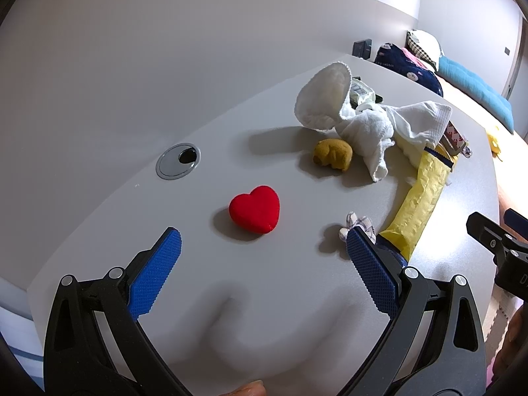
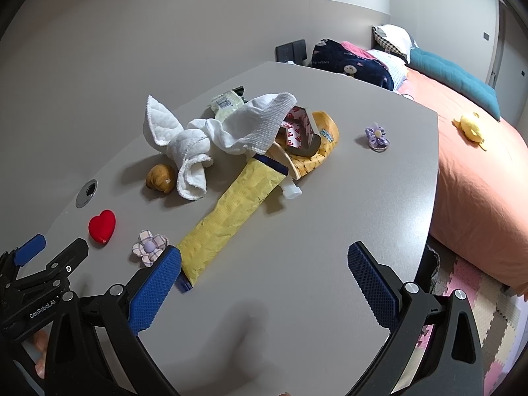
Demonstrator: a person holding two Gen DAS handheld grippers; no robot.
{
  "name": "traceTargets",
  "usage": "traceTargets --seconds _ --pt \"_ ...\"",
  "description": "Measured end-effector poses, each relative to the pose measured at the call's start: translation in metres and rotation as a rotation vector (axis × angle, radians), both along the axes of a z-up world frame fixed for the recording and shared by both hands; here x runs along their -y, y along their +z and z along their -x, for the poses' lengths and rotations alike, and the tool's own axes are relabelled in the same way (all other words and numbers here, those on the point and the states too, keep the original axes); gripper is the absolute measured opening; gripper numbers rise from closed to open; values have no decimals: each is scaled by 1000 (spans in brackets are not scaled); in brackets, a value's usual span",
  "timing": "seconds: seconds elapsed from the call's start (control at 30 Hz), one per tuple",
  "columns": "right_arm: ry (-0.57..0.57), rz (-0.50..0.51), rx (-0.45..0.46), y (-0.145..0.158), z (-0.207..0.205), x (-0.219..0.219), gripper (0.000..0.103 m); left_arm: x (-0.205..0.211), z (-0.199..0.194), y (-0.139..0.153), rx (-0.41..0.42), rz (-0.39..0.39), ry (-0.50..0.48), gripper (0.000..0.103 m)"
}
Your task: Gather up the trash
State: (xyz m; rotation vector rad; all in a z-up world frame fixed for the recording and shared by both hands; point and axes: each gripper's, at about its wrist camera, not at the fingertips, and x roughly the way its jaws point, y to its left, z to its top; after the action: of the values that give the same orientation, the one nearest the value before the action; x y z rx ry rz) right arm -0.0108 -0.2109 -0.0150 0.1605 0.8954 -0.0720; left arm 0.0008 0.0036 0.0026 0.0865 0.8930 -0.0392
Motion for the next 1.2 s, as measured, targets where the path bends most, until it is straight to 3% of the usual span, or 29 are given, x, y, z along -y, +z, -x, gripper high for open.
traceTargets --seconds 1.2 --pt "-1 -2 0 0 -1 1 100 2 0 -3 -8 -5 0 97"
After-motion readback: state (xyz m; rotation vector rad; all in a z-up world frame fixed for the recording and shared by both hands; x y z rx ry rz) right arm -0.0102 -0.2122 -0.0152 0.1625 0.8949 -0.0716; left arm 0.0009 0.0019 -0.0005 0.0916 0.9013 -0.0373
